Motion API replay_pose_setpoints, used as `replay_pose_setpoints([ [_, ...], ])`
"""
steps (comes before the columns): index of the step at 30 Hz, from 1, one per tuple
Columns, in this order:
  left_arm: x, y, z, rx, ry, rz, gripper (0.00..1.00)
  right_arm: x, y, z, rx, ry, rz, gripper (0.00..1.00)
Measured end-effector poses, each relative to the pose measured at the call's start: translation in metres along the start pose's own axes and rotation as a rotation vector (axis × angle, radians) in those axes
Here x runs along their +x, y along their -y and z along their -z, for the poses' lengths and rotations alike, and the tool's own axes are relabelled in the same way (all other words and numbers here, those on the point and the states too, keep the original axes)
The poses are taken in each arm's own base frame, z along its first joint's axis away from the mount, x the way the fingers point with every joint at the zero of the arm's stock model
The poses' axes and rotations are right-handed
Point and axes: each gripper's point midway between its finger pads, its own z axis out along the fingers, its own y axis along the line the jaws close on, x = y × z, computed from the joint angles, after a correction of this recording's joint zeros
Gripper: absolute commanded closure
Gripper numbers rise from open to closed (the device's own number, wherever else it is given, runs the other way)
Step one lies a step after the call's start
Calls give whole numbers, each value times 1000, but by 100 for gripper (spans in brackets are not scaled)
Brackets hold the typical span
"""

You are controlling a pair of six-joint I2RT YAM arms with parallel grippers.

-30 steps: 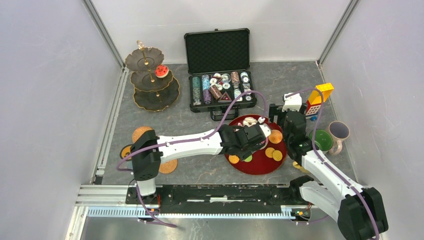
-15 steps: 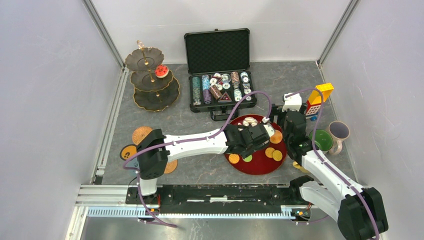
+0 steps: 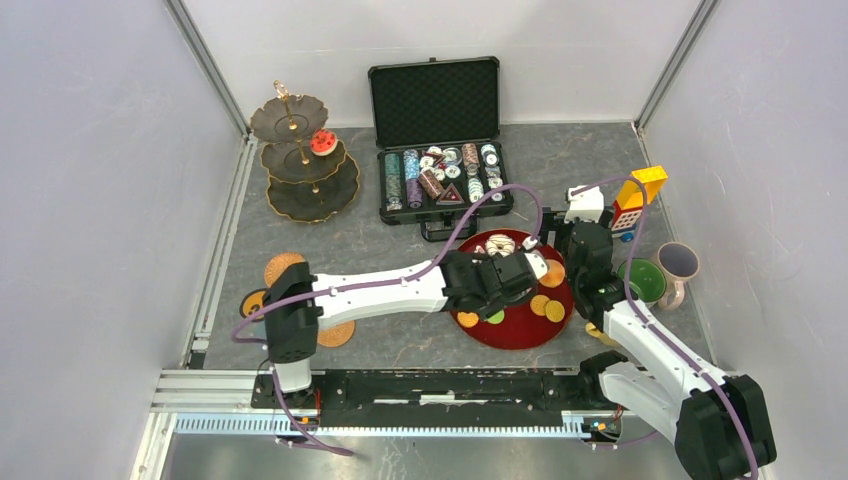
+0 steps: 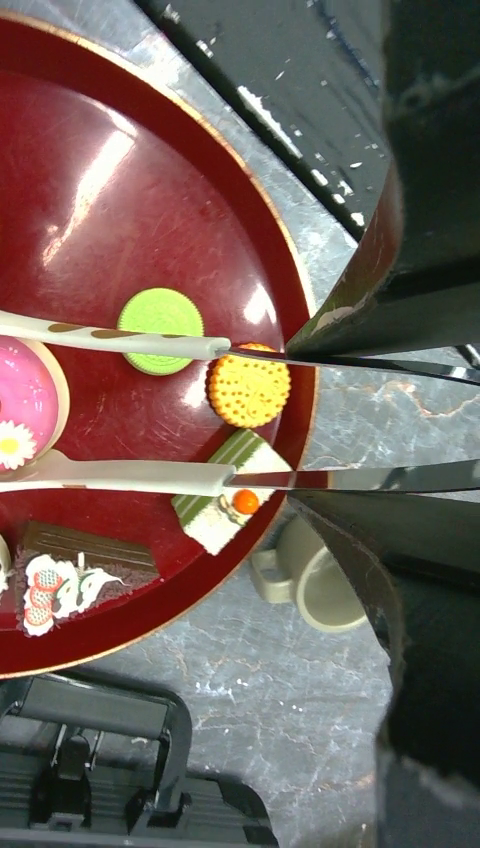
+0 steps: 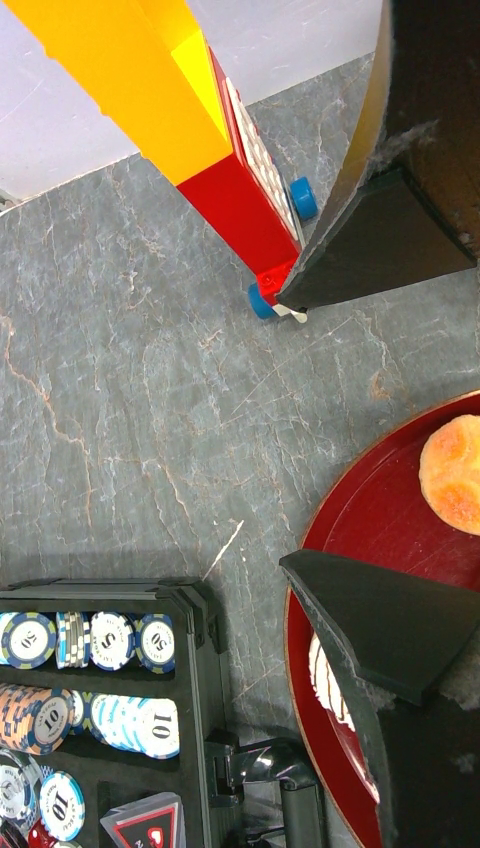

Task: Serve the afternoon tea
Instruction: Pick up the desert from the tray.

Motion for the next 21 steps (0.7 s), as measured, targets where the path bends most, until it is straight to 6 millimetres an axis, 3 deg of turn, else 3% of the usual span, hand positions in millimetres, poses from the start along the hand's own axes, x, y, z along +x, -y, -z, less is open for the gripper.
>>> replay_pose_setpoints([
  [3,-3,-4,19,-3,22,-2,65,0,0,0,0,0,0,2],
  [7,-8,-25,51,-59,62,9,63,0,0,0,1,0,0,2],
  [10,-11,-52,75,-150,74,16,62,0,0,0,0,-1,0,2],
  [14,-4,-86,94,-257,42,25,62,2,-1,-1,-7,-5,2,2],
  [18,17,-126,100,-351,-43,54,62,2,-3,-1,-17,-5,2,2],
  [21,35,-167,110,-425,-91,129,62,2,-4,-1,-20,-6,2,2],
])
